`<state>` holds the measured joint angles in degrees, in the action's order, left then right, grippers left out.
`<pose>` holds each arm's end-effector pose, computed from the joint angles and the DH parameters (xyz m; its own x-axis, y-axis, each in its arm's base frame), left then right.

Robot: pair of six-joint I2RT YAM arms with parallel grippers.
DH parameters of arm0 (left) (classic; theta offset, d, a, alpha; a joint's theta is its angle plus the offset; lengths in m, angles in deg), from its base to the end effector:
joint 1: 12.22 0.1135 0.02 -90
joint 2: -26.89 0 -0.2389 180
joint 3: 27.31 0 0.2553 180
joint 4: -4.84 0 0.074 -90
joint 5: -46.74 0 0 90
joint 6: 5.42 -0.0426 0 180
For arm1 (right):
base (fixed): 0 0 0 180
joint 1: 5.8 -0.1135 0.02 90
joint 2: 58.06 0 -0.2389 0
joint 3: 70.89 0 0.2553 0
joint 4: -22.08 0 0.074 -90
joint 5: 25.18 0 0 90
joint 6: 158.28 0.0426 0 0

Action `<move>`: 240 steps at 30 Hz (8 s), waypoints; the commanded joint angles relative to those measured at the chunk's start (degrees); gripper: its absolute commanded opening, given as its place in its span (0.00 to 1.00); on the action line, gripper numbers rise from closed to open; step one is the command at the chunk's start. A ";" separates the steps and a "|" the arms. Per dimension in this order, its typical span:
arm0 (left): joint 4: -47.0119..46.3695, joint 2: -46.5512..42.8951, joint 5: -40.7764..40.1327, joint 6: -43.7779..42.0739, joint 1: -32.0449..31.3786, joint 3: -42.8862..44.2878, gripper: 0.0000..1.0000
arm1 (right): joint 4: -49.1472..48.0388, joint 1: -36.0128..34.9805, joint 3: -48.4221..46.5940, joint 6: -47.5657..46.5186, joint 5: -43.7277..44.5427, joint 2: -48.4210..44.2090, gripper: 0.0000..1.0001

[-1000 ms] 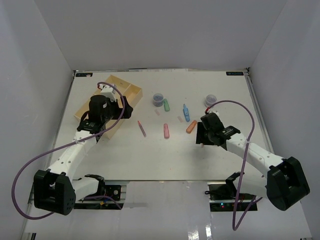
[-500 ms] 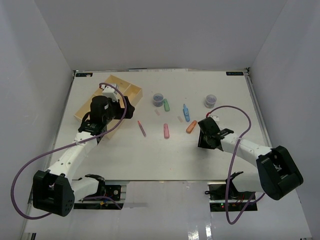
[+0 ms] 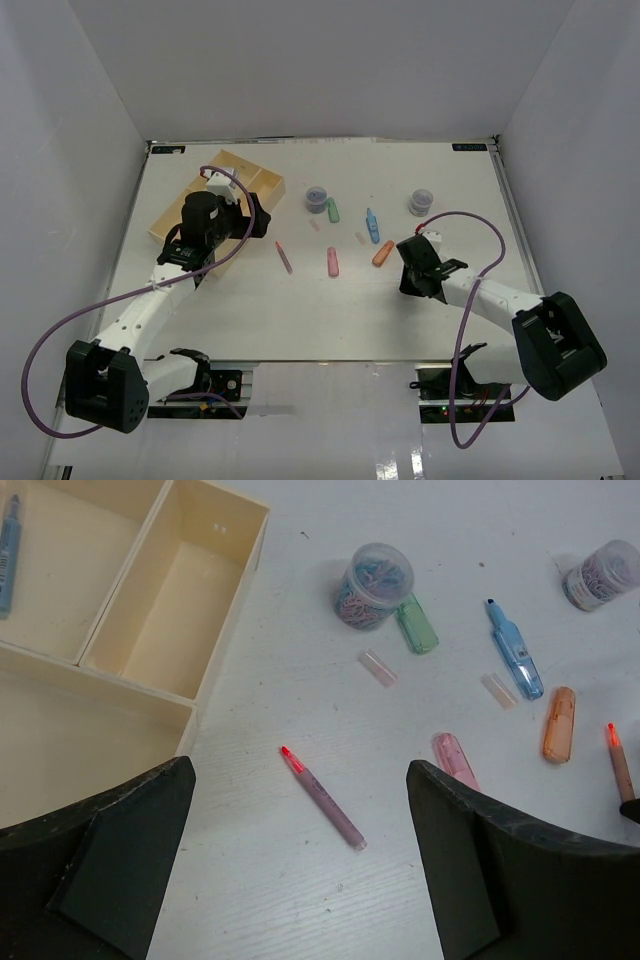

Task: Sort the stationery into containers
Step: Pick up the pen from the center of the board, then pick up the pen cap from the center of the board, then close the pen cap on the pen.

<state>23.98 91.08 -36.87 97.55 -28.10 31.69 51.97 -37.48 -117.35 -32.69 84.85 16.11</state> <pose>0.2644 -0.0801 0.2575 -0.4691 -0.0985 -0.8776 0.2711 0.9297 -0.2492 0.2136 0.1146 0.1284 -0.7806 0.1608 -0.6040 0.1439 0.9866 0.0767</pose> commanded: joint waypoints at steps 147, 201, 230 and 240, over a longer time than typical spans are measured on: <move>0.17 0.86 15.76 -5.41 -7.59 0.03 0.00 | 10.60 -1.63 -54.24 -38.14 -12.39 42.63 0.49; -23.99 4.47 39.48 1.97 -7.59 8.22 0.00 | -32.70 -3.39 -39.48 -23.83 -33.56 -0.34 0.08; -29.71 0.68 40.98 2.41 -8.55 1.09 0.00 | -67.18 -7.69 -28.75 -9.94 -47.71 4.49 0.08; -29.71 0.33 40.81 2.41 -8.64 1.00 0.00 | -68.32 -8.13 -28.05 -9.14 -48.33 5.63 0.08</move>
<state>-4.31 93.68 3.07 100.52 -36.45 33.46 -12.12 -45.22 -146.33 -42.52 37.16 21.99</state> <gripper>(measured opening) 0.241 0.190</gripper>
